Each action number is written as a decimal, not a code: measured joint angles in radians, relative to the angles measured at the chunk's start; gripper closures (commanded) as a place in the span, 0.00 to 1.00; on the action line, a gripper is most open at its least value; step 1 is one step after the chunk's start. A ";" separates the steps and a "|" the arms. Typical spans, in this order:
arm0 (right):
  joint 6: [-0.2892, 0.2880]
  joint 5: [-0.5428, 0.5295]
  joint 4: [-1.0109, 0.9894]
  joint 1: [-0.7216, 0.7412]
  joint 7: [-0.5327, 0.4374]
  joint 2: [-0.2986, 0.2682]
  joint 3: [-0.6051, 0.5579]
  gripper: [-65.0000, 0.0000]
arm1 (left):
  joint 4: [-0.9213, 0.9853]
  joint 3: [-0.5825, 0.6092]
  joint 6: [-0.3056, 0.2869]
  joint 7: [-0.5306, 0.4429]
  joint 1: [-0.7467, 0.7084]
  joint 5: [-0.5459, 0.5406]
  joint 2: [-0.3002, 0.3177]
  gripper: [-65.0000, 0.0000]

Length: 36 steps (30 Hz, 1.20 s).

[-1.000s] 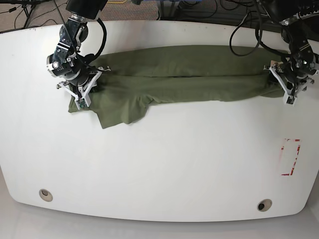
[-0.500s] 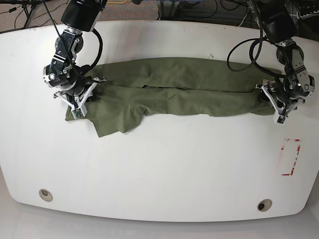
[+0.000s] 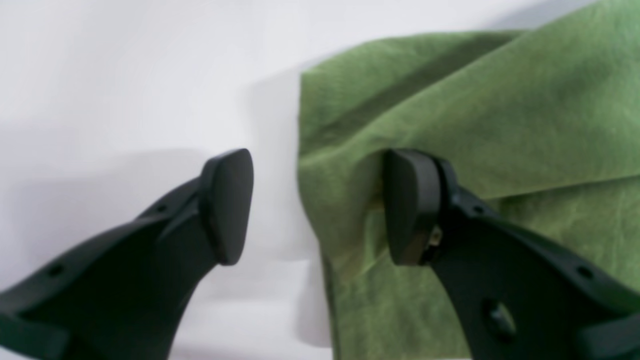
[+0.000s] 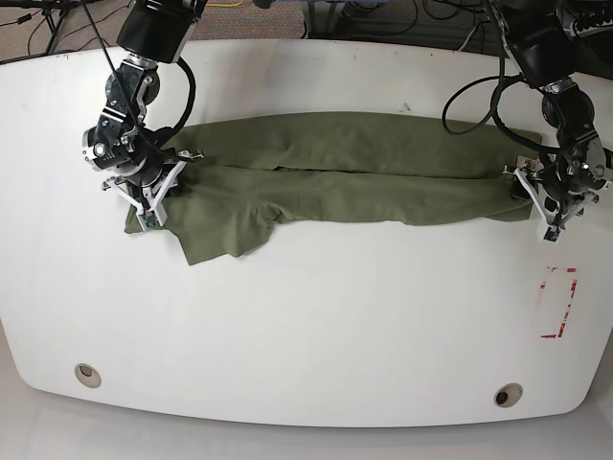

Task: Layout the t-shirt on the table in an organized manner, then fold the t-shirt properly
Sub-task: 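Hold the folded edge with both grippers and pull it taut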

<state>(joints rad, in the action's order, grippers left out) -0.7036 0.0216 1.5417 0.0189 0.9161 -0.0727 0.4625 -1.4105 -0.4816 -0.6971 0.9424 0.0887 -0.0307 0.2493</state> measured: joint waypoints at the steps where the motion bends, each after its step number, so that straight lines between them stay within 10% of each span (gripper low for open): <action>1: 0.000 0.000 0.000 0.000 0.000 -0.002 0.000 0.88 | 0.000 0.000 0.000 0.000 -0.002 0.000 0.000 0.41; 36: 0.001 0.000 0.001 -0.002 0.000 -0.006 0.000 0.88 | -0.018 -0.108 -0.003 0.165 0.160 -0.008 -0.018 0.41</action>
<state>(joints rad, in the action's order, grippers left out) -0.7029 0.0219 1.5425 0.0166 0.9165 -0.0788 0.4629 -1.4288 -0.5900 -0.6998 1.1072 0.2485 -0.0383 0.2317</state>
